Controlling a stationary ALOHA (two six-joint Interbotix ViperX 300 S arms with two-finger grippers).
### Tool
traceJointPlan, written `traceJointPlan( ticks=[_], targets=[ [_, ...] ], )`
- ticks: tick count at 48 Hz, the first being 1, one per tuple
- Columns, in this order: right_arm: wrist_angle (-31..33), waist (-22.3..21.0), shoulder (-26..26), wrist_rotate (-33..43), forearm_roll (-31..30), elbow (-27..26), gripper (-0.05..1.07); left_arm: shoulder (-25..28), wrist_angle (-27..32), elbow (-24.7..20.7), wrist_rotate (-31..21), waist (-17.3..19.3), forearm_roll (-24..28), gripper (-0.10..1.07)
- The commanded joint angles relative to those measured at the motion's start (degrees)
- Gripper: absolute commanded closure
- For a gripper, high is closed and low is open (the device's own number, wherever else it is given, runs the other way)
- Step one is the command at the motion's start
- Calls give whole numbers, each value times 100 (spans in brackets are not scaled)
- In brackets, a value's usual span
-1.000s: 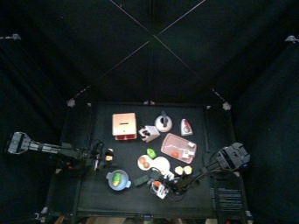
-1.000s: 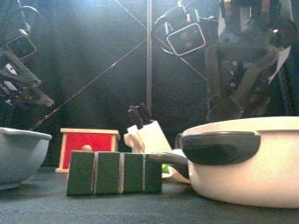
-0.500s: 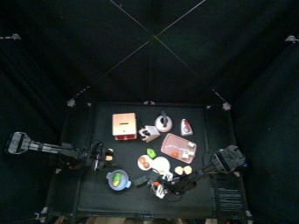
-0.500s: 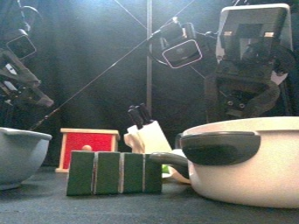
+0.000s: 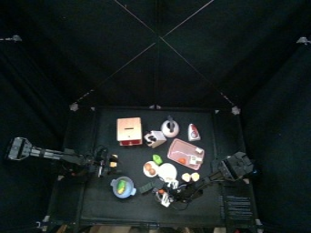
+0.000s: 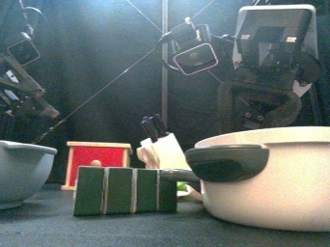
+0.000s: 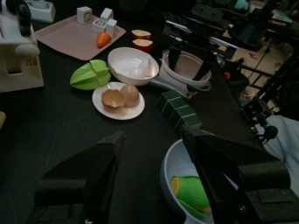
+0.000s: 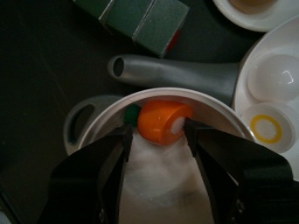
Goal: Grab carrot top
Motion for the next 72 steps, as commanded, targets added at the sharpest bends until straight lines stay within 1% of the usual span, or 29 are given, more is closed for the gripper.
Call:
traceJointPlan(
  ticks=[1, 9, 17, 26, 32, 39, 46, 54, 66, 72],
  targets=[
    [18, -70, 9, 9, 18, -44, 18, 9, -26, -62, 18, 9, 0, 7],
    [18, -123, 88, 18, 105, -26, 18, 0, -26, -53, 18, 9, -9, 7],
    [97, -132, 44, 18, 202, -53, 17, 0, -18, -44, 18, 18, 0, 7],
    [712, -79, -105, 18, 167, -246, 14, 0, -18, -35, 18, 18, 0, 7],
    [932, -79, -105, 9, 158, -439, 10, 0, -18, -35, 18, 18, 0, 7],
    [940, -79, -70, 9, 97, -527, 6, 0, -18, -35, 18, 18, 0, 7],
    [958, -88, -44, 9, -53, -536, 6, 0, -18, -35, 18, 18, -9, 7],
    [932, -123, 88, 9, -79, -510, 6, 0, -26, -35, 18, 26, -9, 7],
    [896, -123, 211, 9, -62, -475, 7, 0, -26, -35, 18, 26, 0, 7],
    [844, -132, 211, 9, -62, -457, 11, 0, -26, -35, 18, 18, 0, 7]
  ],
)
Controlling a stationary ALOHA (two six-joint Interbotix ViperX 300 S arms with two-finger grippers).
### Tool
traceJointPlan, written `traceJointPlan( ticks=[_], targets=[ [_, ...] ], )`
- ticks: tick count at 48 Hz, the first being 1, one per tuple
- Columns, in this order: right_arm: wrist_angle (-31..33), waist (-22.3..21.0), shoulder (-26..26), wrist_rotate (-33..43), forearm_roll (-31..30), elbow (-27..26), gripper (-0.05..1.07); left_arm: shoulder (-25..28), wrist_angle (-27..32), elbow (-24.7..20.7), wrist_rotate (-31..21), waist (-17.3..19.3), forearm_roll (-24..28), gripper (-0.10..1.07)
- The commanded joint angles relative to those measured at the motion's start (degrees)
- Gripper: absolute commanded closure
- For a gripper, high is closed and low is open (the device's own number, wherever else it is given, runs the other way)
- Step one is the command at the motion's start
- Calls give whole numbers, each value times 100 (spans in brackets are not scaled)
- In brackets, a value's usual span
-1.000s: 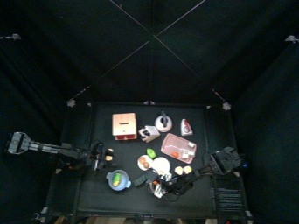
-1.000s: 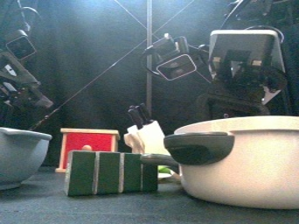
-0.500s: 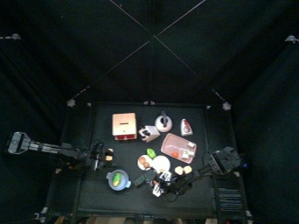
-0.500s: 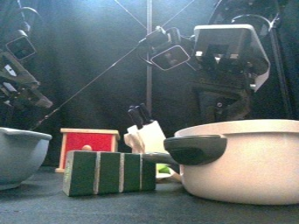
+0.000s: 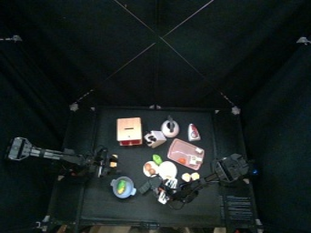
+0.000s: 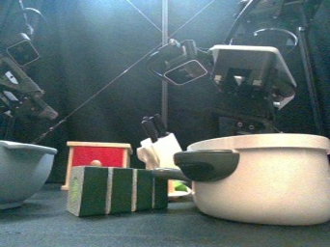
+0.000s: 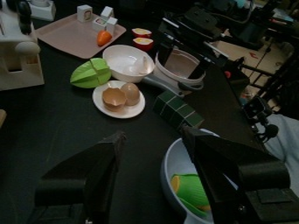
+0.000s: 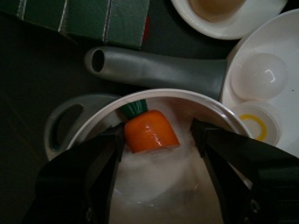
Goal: Grab carrot top
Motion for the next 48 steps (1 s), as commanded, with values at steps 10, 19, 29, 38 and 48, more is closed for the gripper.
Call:
traceJointPlan(
  ticks=[10, 19, 29, 38, 48],
  targets=[
    [-79, -26, -105, 9, 18, -9, 23, 9, -26, -70, 18, 9, -9, 7],
    [70, 18, -272, 9, 9, -44, 26, 9, -35, -70, 18, 9, -9, 7],
    [439, 62, -536, 9, -53, -149, 26, 9, -35, -79, 18, 9, 0, 7],
    [536, 123, -606, 9, -88, -158, 26, 9, -26, -88, 18, 9, 0, 7],
    [536, 141, -615, 9, -97, -167, 26, 9, -35, -88, 0, 9, -9, 7]
  ],
)
